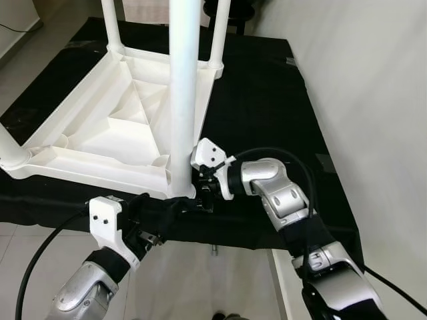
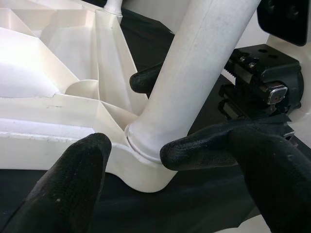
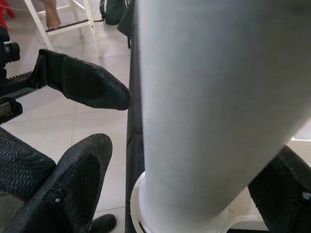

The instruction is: Building children table

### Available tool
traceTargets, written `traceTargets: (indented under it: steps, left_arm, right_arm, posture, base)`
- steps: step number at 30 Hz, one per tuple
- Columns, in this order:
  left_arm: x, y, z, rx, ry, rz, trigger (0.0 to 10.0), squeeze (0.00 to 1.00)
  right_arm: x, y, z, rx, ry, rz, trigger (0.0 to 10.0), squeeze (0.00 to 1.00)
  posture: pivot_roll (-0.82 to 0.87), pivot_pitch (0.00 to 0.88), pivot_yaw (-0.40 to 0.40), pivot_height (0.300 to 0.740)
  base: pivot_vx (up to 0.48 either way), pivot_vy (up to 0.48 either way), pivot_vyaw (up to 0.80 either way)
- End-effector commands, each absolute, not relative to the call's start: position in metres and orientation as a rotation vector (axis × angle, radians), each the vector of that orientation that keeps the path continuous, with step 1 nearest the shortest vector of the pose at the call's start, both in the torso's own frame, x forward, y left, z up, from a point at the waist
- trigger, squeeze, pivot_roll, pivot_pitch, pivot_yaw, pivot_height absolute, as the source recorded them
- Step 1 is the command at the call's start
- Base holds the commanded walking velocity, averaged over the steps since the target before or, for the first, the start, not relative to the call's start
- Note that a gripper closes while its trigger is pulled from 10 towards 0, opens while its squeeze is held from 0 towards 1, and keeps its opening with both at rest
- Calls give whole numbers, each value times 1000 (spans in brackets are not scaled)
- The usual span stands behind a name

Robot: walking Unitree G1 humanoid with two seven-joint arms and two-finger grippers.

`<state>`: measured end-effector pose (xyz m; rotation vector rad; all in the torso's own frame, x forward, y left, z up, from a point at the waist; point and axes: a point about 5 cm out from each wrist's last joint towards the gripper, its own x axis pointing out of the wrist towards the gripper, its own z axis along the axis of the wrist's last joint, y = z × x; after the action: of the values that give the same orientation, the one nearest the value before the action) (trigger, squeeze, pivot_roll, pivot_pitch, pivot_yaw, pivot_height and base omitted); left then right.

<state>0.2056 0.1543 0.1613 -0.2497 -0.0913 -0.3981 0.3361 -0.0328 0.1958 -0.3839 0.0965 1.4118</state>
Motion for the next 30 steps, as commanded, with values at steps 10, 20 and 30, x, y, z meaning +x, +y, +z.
traceTargets:
  steps: [10, 20, 30]
  left_arm:
    - [204, 144, 160, -254, -69, -428, 10000, 0]
    - [204, 145, 160, -255, -69, -425, 10000, 0]
    - [204, 149, 158, -247, -60, -423, 10000, 0]
  right_arm:
    - [336, -3, 205, -288, 30, 1574, 0, 0]
    - [349, -17, 201, -262, 50, 1480, 0, 0]
    - [361, -84, 180, -131, 118, 500, 0, 0]
  posture:
    - [67, 215, -139, 740]
    - [61, 217, -136, 740]
    - [36, 191, -135, 740]
  base:
    - [0, 0, 0]
    - [0, 0, 0]
    - [0, 0, 0]
